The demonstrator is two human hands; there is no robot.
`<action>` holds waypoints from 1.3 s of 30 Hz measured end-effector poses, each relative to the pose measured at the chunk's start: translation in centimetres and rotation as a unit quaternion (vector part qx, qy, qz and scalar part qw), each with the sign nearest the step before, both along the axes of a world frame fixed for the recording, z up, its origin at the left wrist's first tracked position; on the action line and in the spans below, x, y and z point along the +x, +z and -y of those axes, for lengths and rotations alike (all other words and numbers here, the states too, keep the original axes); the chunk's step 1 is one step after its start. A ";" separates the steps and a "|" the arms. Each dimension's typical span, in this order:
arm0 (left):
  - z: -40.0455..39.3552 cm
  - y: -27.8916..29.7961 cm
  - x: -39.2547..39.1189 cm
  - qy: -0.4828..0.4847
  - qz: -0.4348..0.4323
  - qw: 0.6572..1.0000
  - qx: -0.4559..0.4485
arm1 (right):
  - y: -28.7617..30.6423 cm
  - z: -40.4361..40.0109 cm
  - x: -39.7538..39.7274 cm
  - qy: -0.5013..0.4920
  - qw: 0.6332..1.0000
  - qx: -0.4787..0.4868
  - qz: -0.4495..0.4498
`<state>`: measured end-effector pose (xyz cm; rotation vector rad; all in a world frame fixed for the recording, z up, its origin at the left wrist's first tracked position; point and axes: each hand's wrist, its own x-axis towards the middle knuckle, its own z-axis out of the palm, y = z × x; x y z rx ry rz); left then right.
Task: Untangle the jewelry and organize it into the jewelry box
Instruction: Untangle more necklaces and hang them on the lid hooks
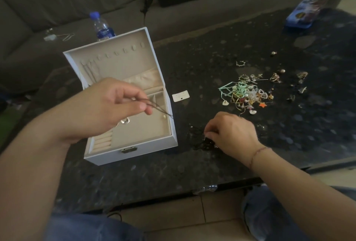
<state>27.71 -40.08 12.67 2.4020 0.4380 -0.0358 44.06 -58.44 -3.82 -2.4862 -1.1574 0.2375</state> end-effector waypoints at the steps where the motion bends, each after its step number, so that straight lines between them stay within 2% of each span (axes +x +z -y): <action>1: -0.4 -0.6 -0.7 0.003 -0.013 1.000 0.001 | 0.5 0.4 0.6 -0.006 1.000 0.010 -0.016; 6: 1.2 -5.4 -2.3 -0.020 -0.120 0.992 0.044 | 4.1 3.4 4.0 0.026 0.975 0.081 -0.204; 9: 3.8 -9.9 -2.0 -0.021 -0.151 0.974 0.167 | 4.5 4.7 5.0 0.026 0.957 0.120 -0.261; 12: 6.8 -13.1 -1.3 -0.009 -0.147 0.946 0.289 | 4.3 5.5 5.2 0.014 0.929 0.169 -0.328; 16: 8.8 -15.1 0.6 0.023 -0.102 0.943 0.316 | 4.4 5.8 5.1 -0.009 0.892 0.225 -0.392; 19: 9.2 -16.1 1.8 0.033 -0.043 0.960 0.273 | 4.3 5.8 5.5 -0.043 0.847 0.288 -0.445; 21: 9.7 -16.3 2.3 0.026 -0.013 0.969 0.247 | 4.1 5.8 5.7 -0.057 0.830 0.310 -0.459; 25: 11.3 -15.0 4.4 0.049 0.137 0.953 0.264 | 3.4 5.8 5.9 -0.030 0.813 0.315 -0.489; 26: 11.7 -14.5 5.2 0.052 0.179 0.951 0.248 | 3.2 5.9 6.0 -0.020 0.809 0.317 -0.495; 28: 12.0 -13.4 6.8 0.062 0.227 0.963 0.129 | 2.9 5.9 6.0 -0.008 0.803 0.324 -0.500; 30: 11.7 -13.1 8.2 0.078 0.241 0.967 -0.033 | 2.7 5.9 5.9 0.002 0.801 0.327 -0.502; 32: 11.2 -13.4 9.1 0.094 0.250 0.956 -0.119 | 2.7 5.8 5.6 0.006 0.798 0.326 -0.506; 36: 10.8 -14.0 9.3 0.113 0.263 0.946 -0.154 | 2.6 5.5 4.9 0.002 0.799 0.327 -0.505; 39: 10.5 -13.9 9.0 0.109 0.233 0.955 -0.146 | 2.6 5.4 4.6 -0.009 0.814 0.314 -0.489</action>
